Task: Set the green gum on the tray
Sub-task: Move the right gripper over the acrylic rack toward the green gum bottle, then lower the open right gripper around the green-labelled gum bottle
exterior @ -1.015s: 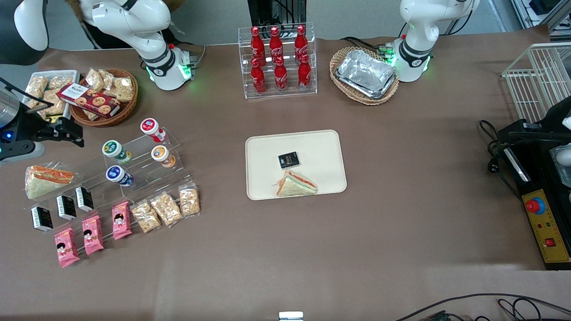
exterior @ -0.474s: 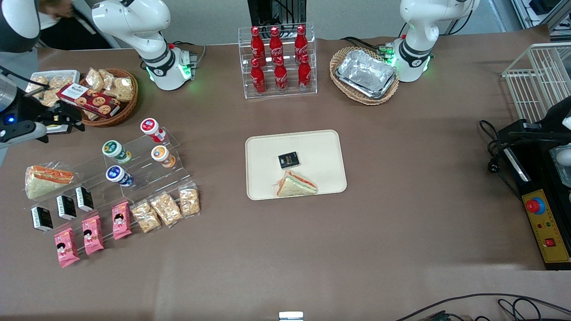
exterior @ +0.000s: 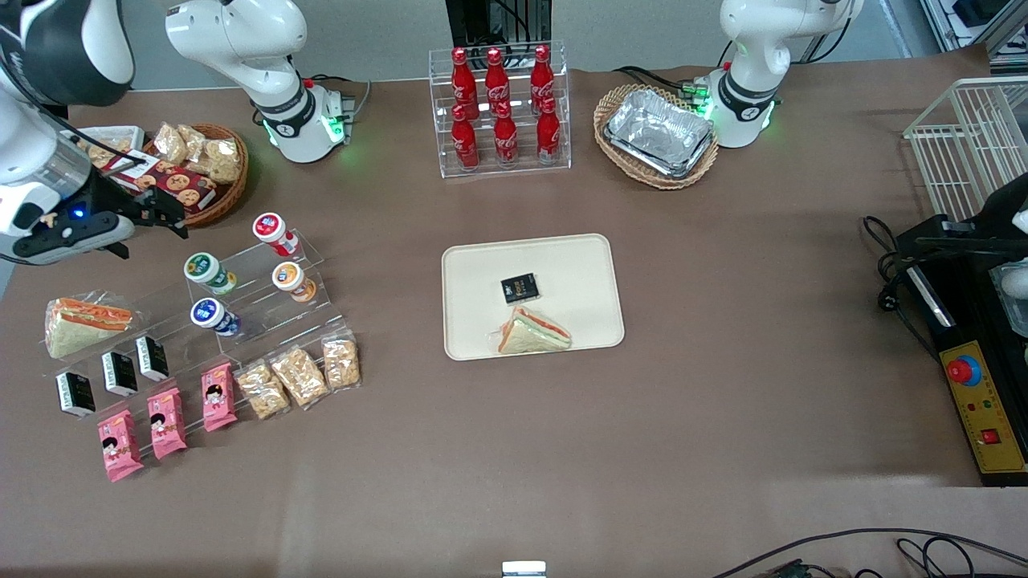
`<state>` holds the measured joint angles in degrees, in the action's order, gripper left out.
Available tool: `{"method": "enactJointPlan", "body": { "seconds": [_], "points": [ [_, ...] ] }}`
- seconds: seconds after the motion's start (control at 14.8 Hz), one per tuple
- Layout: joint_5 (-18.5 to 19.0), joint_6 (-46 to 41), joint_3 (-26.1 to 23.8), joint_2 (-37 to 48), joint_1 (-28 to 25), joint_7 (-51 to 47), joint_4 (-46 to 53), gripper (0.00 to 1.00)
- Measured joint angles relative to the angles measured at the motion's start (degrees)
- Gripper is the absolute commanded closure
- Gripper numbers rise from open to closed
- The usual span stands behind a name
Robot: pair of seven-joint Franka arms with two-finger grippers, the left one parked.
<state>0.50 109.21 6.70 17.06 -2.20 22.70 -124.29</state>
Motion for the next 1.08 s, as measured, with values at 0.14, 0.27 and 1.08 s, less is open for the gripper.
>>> {"method": "enactJointPlan", "body": {
  "seconds": [0.14, 0.27, 1.08],
  "points": [
    [0.0, 3.7, 0.86, 0.1, 0.02, 1.4, -3.12, 0.0],
    [0.0, 7.15, 1.59, 0.08, 0.12, 2.41, -5.75, 0.0],
    [0.0, 19.04, 4.06, -2.77, 0.23, 4.48, -15.88, 0.0]
  ]
}}
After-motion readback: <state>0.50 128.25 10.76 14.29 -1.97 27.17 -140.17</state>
